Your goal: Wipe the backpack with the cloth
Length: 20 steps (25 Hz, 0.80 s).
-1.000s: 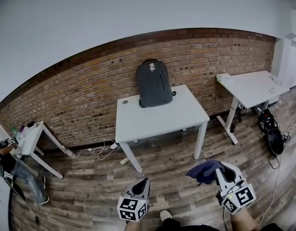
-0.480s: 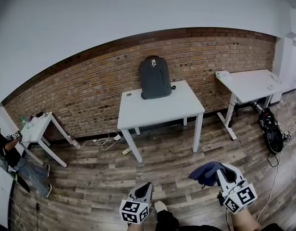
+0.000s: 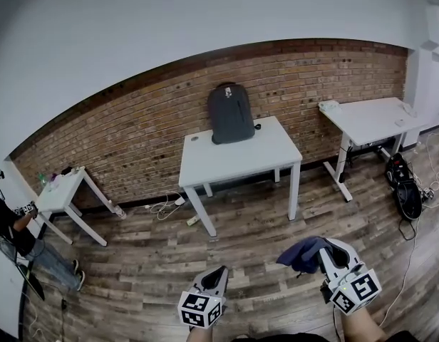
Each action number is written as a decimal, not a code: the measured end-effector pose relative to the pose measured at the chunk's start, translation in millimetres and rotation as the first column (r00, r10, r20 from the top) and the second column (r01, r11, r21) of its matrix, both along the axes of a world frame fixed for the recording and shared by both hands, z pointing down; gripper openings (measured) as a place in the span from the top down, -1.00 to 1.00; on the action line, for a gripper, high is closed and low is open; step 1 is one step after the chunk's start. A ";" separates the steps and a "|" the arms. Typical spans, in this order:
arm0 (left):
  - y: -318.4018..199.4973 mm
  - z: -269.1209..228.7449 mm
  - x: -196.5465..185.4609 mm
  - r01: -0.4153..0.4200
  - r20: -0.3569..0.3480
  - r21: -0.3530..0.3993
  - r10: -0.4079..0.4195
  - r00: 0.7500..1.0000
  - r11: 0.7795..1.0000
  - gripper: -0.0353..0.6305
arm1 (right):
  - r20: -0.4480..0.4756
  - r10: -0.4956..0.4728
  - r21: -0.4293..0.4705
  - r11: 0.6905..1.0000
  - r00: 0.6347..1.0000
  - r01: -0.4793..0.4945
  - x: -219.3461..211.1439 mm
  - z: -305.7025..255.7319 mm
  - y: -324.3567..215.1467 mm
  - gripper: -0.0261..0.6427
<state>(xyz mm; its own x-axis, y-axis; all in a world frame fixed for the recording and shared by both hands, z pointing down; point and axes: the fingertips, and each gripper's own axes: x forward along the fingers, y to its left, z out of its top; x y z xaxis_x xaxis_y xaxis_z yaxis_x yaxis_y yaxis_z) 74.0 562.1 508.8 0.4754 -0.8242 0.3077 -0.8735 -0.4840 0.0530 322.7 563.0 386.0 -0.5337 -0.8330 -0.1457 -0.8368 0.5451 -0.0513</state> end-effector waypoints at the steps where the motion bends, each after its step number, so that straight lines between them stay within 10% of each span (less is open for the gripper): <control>1: 1.7 -0.1 0.0 -0.005 0.000 0.001 0.005 1.000 1.000 0.93 | 0.020 -0.007 -0.008 1.000 1.000 0.007 -0.8 0.9 1.4 0.83; 20: 22.8 -7.0 -60.3 -0.012 -0.102 -0.024 0.010 0.995 1.000 0.93 | 0.004 0.061 -0.059 0.996 0.998 -0.061 -51.2 5.2 14.8 0.83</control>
<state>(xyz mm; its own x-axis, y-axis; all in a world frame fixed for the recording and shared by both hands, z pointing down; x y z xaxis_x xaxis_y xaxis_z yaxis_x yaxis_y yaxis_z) 13.7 584.8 501.8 0.5142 -0.8117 0.2768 -0.8576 -0.4909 0.1535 271.5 577.8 391.2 -0.4808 -0.8713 -0.0986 -0.8680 0.4888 -0.0870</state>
